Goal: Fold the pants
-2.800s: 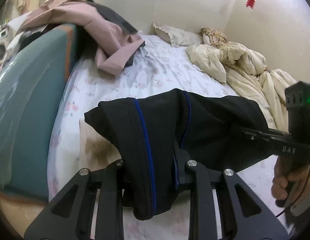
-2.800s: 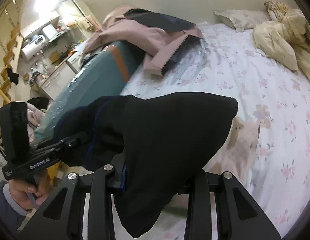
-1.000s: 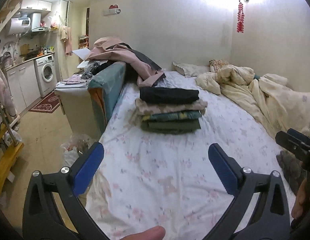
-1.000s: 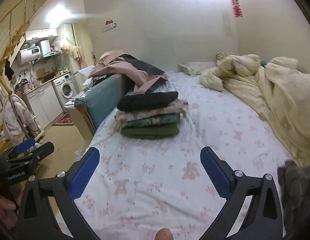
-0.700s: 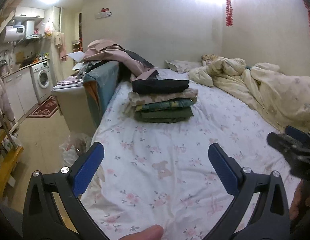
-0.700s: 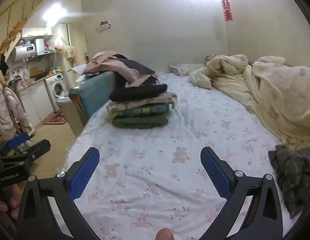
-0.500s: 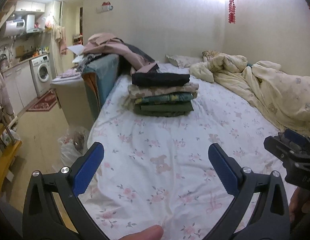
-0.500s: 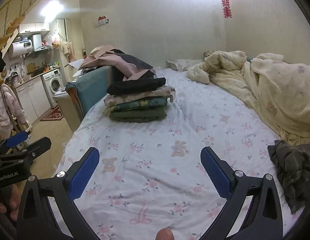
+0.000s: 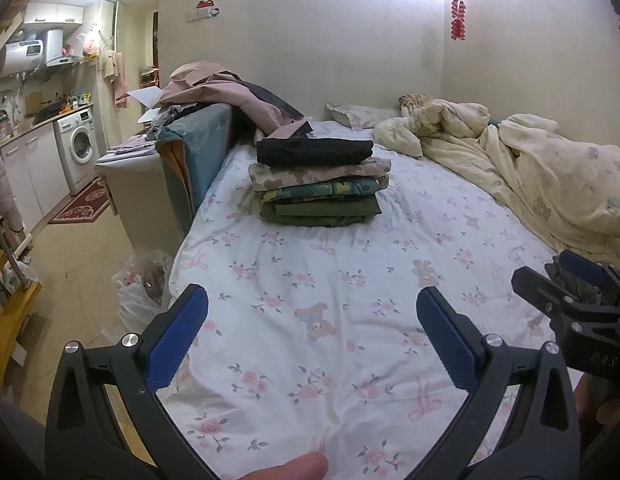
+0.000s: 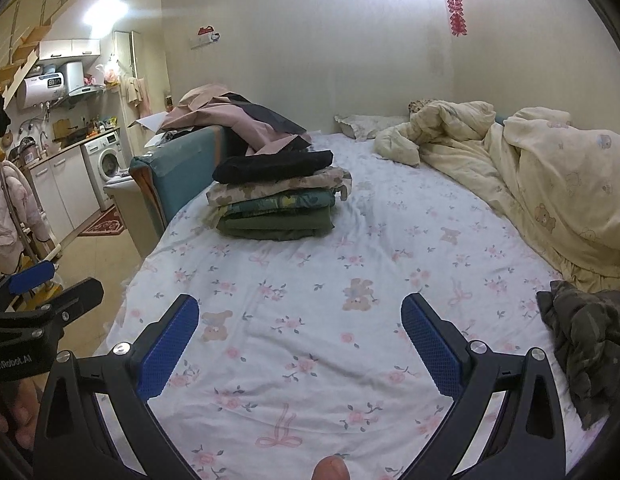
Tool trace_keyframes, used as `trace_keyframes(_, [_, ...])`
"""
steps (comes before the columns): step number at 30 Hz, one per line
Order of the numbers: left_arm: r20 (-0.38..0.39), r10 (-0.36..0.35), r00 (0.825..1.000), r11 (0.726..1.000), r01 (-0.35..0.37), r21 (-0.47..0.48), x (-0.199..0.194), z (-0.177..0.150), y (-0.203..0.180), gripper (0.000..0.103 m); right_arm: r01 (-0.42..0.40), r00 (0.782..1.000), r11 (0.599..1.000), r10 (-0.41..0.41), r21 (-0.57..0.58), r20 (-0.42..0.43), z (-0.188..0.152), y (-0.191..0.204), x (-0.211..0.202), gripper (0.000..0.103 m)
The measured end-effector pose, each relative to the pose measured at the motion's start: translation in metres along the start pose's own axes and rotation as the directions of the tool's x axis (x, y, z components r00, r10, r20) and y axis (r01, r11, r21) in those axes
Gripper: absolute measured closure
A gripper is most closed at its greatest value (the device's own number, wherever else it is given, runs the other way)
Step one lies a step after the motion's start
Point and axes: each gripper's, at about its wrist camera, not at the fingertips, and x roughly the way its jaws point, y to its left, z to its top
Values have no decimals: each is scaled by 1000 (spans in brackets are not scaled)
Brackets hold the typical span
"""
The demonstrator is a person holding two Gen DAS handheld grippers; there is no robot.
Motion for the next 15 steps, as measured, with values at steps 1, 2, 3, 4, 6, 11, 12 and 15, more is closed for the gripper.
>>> trace_keyframes(1, [3, 3, 1000, 1000, -3, 1, -1, 0, 0, 0, 0, 1000, 1000, 0, 2, -1, 0, 0, 0, 0])
trace_keyframes(2, [7, 5, 1000, 1000, -5, -2, -1, 1, 0, 0, -3, 1000, 1000, 3, 5, -1, 1, -1, 0, 0])
trace_keyframes(3, [8, 6, 1000, 1000, -6, -7, -1, 1, 1, 0, -4, 1000, 1000, 4, 6, 0, 1, -1, 0, 0])
trace_keyframes(4, [5, 6, 1000, 1000, -6, -15, 0, 2, 3, 0, -1, 1000, 1000, 1, 2, -1, 1, -1, 0, 0])
trace_keyframes(6, [1, 8, 1000, 1000, -7, -23, 1, 1, 4, 0, 1, 1000, 1000, -1, 1, -1, 1, -1, -1, 0])
trace_keyframes(11, [-1, 8, 1000, 1000, -8, -26, 1, 1, 4, 0, -1, 1000, 1000, 1, 0, -3, 1, -1, -1, 0])
trace_keyframes(12, [2, 7, 1000, 1000, -7, -23, 1, 1, 4, 0, 0, 1000, 1000, 0, 2, -2, 0, 0, -1, 0])
trace_keyframes(15, [6, 8, 1000, 1000, -8, -13, 1, 1, 2, 0, 1, 1000, 1000, -1, 2, -1, 0, 0, -1, 0])
